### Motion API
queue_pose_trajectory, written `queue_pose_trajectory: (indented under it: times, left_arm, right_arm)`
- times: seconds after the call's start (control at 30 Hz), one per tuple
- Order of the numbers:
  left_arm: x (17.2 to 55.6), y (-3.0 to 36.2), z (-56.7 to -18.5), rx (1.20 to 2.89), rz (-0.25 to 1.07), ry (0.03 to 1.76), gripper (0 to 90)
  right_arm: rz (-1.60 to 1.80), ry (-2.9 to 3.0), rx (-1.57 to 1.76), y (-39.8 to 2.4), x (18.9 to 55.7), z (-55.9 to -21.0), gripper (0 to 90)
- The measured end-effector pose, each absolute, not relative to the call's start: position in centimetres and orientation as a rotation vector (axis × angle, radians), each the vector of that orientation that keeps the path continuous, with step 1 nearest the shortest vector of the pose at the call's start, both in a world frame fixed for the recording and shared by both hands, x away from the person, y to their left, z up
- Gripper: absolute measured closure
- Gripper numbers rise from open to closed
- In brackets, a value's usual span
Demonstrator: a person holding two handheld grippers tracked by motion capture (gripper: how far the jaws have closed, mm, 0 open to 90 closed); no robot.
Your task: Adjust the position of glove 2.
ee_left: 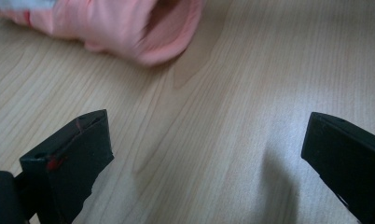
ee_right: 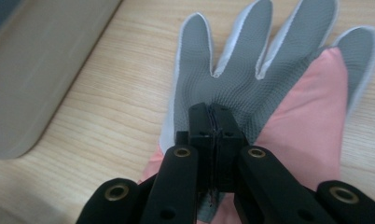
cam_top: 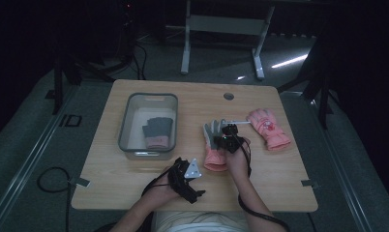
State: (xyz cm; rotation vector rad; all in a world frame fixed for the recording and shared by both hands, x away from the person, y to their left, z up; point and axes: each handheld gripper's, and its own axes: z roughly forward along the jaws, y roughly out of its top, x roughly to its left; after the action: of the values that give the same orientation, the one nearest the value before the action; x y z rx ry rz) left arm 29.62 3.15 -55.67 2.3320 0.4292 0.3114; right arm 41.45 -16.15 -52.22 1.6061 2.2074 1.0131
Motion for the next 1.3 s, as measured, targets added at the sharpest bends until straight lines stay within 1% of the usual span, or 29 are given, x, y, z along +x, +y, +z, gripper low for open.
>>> queue_pose_trajectory:
  times: [0.1, 0.23, 0.33, 0.37, 0.43, 0.47, 0.53, 0.63, 0.67, 0.77, 0.83, 0.87, 0.9, 0.93, 1.0, 1.03, 1.07, 1.1, 1.13, 1.17, 1.3]
  left_arm:
    - [29.6, 3.2, -55.7, 2.343, 0.315, 0.420, 1.4]
    - [29.6, 3.2, -55.8, 2.340, 0.314, 0.421, 1.4]
    - [29.6, 3.3, -55.7, 2.339, 0.316, 0.422, 1.4]
    - [29.7, 3.4, -55.8, 2.334, 0.312, 0.427, 1.4]
    - [29.7, 3.4, -55.8, 2.336, 0.313, 0.424, 1.4]
    - [29.7, 3.4, -55.8, 2.338, 0.311, 0.423, 1.4]
    - [29.7, 3.3, -55.9, 2.341, 0.313, 0.421, 1.4]
    - [29.7, 3.2, -55.8, 2.346, 0.313, 0.420, 1.4]
    - [29.6, 3.2, -55.8, 2.345, 0.312, 0.418, 1.4]
    - [29.6, 3.2, -55.9, 2.337, 0.304, 0.431, 1.4]
    - [29.7, 3.2, -55.9, 2.337, 0.299, 0.435, 1.4]
    - [29.7, 3.2, -55.9, 2.337, 0.299, 0.435, 1.4]
    - [29.7, 3.2, -55.9, 2.336, 0.298, 0.438, 1.4]
    - [29.7, 3.2, -55.9, 2.339, 0.301, 0.437, 1.4]
    - [29.7, 3.2, -55.9, 2.337, 0.297, 0.436, 1.4]
    - [29.7, 3.1, -55.9, 2.336, 0.300, 0.434, 1.4]
    - [29.6, 3.1, -55.9, 2.343, 0.302, 0.433, 1.4]
    - [29.6, 3.1, -55.9, 2.343, 0.302, 0.433, 1.4]
    - [29.6, 3.1, -55.9, 2.344, 0.306, 0.430, 1.4]
    - [29.6, 3.1, -55.9, 2.344, 0.305, 0.429, 1.4]
    - [29.7, 3.1, -55.9, 2.342, 0.304, 0.431, 1.4]
  right_arm:
    - [0.977, 2.223, 1.603, -15.6, 42.0, -53.0, 88.1]
    - [0.965, 2.226, 1.588, -15.3, 42.0, -53.3, 87.6]
    - [0.955, 2.237, 1.571, -15.0, 42.1, -53.4, 85.7]
    - [0.961, 2.244, 1.578, -15.1, 42.2, -53.5, 83.8]
    - [0.976, 2.249, 1.572, -15.2, 42.1, -52.9, 79.1]
    - [0.976, 2.249, 1.572, -15.2, 42.1, -52.9, 79.1]
    - [1.049, 2.242, 1.507, -15.6, 41.6, -51.1, 72.5]
    - [1.093, 2.219, 1.429, -16.9, 41.3, -49.3, 69.8]
    - [1.093, 2.219, 1.429, -16.9, 41.3, -49.3, 69.8]
    - [1.160, 2.194, 1.348, -19.9, 41.5, -47.4, 67.0]
    - [1.186, 2.204, 1.322, -21.6, 41.6, -46.9, 66.7]
    - [1.186, 2.204, 1.322, -21.6, 41.6, -46.9, 66.7]
    - [1.209, 2.199, 1.292, -23.3, 41.6, -46.5, 65.9]
    - [1.196, 2.193, 1.274, -24.0, 41.6, -46.3, 65.7]
    - [1.163, 2.187, 1.259, -25.8, 41.8, -46.3, 64.7]
    - [1.163, 2.187, 1.259, -25.8, 41.8, -46.3, 64.7]
    - [1.118, 2.173, 1.254, -27.5, 42.2, -46.3, 64.7]
    - [1.118, 2.173, 1.254, -27.5, 42.2, -46.3, 64.7]
    - [1.087, 2.168, 1.260, -29.4, 42.6, -46.5, 65.0]
    - [1.052, 2.170, 1.253, -30.3, 42.9, -46.7, 65.5]
    - [1.007, 2.174, 1.265, -31.9, 43.5, -47.0, 65.3]
